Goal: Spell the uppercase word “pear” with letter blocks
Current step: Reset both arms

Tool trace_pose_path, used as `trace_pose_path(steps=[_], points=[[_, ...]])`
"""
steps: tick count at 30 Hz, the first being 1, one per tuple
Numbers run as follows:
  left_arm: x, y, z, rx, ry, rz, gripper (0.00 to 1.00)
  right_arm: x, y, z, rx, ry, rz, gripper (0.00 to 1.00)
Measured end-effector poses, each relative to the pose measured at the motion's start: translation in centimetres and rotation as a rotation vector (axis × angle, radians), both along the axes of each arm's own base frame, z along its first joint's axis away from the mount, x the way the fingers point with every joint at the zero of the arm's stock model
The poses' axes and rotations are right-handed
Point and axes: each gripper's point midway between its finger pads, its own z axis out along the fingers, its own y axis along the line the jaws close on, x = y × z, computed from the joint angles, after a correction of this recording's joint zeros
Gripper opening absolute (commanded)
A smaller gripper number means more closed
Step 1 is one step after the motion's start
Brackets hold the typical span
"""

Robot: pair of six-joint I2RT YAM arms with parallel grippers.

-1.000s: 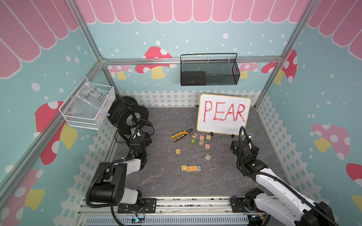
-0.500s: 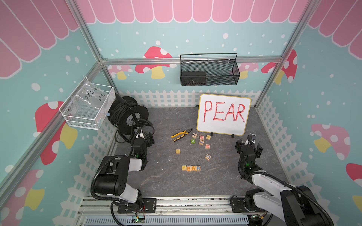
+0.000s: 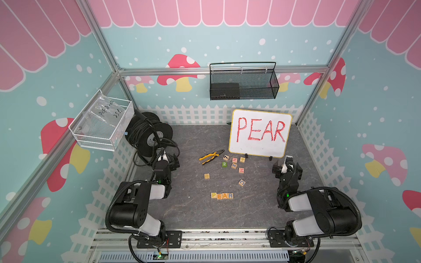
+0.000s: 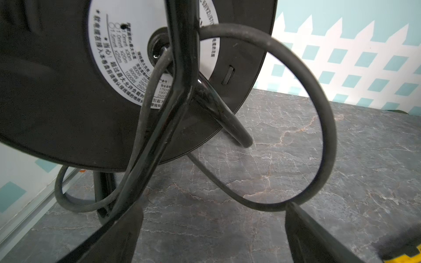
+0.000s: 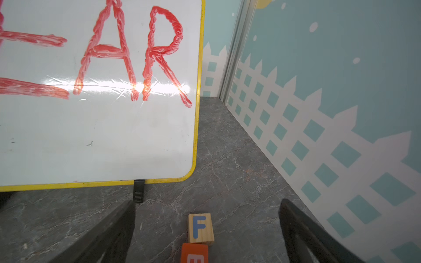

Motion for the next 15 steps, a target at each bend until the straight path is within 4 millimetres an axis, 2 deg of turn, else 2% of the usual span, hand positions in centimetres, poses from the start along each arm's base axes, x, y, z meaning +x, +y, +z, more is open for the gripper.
trace_pose_path(steps=[7,15], points=[[0.0,0.0,0.0,0.000,0.000,0.000,0.99,1.4,0.2,-0.6,0.010,0.008,0.076,0.99],[0.0,0.0,0.0,0.001,0.000,0.000,0.99,1.6,0.5,-0.5,0.023,0.005,0.112,0.99]])
